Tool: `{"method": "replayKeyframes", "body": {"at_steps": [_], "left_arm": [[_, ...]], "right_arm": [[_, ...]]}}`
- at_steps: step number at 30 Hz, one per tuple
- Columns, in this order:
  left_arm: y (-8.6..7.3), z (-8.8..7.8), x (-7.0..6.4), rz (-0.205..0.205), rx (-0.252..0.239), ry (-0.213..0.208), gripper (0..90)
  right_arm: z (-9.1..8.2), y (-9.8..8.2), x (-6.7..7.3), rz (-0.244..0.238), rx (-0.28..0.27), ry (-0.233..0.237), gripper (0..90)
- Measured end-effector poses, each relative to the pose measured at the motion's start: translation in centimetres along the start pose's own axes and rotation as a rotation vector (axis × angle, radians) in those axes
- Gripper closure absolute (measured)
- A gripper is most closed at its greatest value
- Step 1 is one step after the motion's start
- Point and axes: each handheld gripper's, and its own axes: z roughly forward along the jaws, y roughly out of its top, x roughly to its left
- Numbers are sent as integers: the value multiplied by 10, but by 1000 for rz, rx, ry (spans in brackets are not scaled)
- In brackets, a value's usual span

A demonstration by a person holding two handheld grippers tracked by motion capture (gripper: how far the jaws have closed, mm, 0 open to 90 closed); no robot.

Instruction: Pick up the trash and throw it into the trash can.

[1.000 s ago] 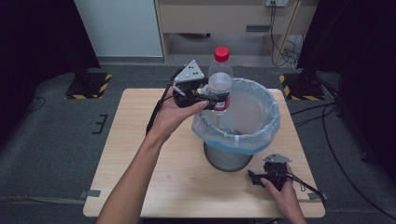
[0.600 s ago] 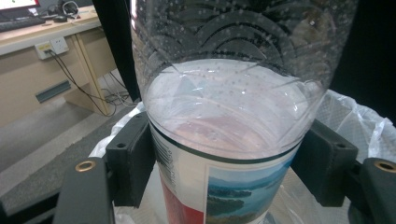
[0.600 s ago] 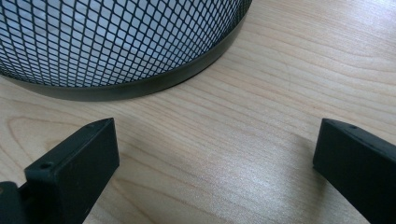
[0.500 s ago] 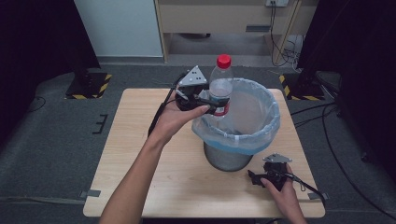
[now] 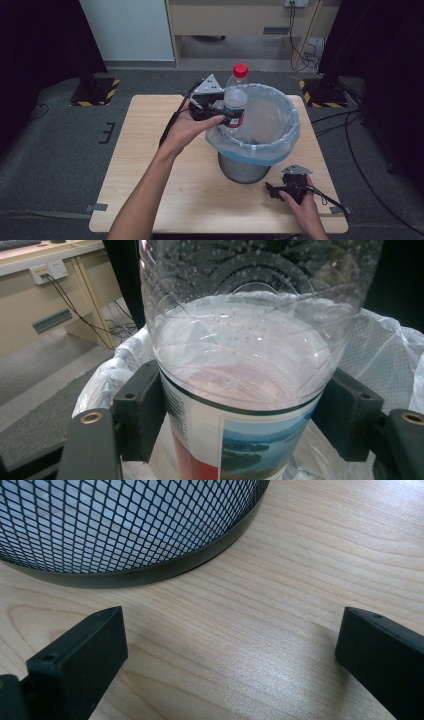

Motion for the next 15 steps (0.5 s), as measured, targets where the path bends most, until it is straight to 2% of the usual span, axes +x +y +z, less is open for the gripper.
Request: {"method": "replayKeyframes", "body": {"at_steps": [15], "left_arm": [[-3, 7, 1, 1, 45, 2, 278]], "right_arm": [[0, 0, 0, 0, 0, -1, 4]]}}
